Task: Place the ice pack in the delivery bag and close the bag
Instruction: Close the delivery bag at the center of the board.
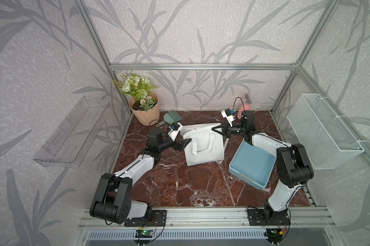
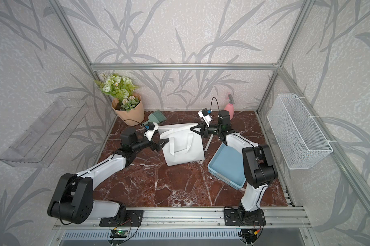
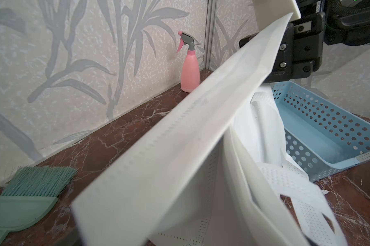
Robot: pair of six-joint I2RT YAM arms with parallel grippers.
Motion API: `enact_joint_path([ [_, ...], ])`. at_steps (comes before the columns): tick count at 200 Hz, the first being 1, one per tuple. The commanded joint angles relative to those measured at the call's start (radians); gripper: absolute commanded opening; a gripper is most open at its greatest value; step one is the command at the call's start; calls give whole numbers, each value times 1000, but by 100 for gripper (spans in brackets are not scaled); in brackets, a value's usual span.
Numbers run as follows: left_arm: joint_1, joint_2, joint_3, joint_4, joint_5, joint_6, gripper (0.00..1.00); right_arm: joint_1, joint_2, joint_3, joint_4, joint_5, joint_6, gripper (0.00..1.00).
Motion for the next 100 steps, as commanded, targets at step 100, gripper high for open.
enact_joint_path([
  [100, 5, 151, 82, -74, 287, 15, 59, 5, 25, -69, 77, 15, 13, 43],
])
